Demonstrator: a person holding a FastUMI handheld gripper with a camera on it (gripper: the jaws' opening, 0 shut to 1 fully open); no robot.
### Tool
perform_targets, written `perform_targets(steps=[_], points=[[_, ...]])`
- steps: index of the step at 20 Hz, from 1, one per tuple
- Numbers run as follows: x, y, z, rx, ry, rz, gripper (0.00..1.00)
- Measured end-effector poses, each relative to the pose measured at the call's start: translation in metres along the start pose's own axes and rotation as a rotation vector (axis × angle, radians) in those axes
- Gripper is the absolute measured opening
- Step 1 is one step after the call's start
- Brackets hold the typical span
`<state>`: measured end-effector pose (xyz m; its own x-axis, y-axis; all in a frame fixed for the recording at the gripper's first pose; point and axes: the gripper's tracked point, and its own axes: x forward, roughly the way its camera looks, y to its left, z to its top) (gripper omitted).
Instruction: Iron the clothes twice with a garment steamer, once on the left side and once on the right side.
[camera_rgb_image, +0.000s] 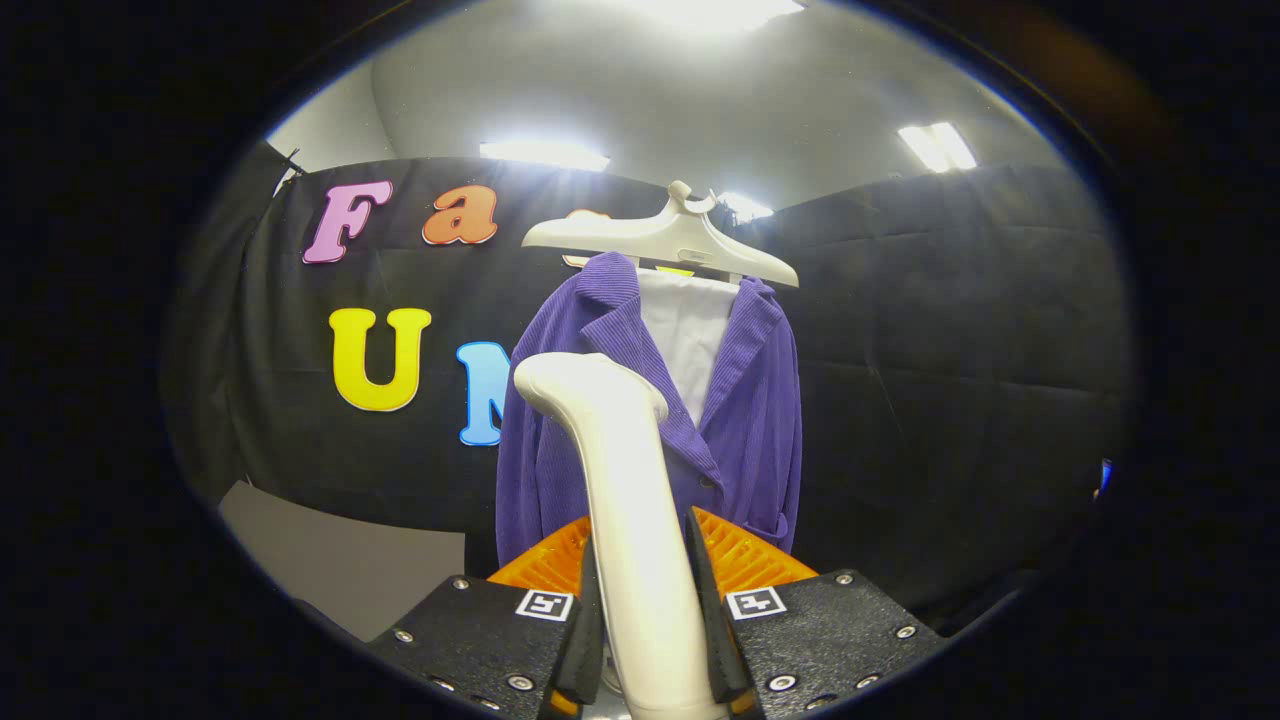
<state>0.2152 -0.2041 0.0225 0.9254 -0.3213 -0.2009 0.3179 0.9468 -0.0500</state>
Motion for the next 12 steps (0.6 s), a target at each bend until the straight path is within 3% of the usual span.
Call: perform_targets(steps=[7,12], points=[[0.042,-0.012,0.011,0.041,-0.022,-0.025,0.41],[0.07,-0.013,0.003,0.029,-0.003,0.003,0.42]])
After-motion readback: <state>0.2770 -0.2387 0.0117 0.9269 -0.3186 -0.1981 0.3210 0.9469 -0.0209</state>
